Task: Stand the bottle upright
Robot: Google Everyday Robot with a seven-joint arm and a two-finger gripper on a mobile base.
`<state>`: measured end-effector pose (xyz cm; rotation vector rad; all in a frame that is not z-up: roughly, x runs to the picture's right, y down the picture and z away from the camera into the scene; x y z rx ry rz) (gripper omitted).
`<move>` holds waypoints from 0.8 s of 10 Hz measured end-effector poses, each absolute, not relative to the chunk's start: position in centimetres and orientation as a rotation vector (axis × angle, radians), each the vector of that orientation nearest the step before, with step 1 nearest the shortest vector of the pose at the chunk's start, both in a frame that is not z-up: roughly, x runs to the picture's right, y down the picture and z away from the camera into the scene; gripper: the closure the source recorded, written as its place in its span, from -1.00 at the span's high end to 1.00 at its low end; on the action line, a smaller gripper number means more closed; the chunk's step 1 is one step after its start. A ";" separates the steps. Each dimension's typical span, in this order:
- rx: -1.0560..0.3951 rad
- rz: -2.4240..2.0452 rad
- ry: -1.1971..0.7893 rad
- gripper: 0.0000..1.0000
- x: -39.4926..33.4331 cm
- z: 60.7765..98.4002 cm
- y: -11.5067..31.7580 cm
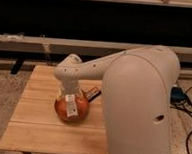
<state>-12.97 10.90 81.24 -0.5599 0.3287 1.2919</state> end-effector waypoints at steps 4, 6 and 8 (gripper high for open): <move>-0.572 1.298 0.355 0.60 -12.7 84.6 10.9; -0.589 1.294 0.362 0.60 -12.8 85.0 11.0; -0.611 1.272 0.371 0.60 -13.0 85.4 10.8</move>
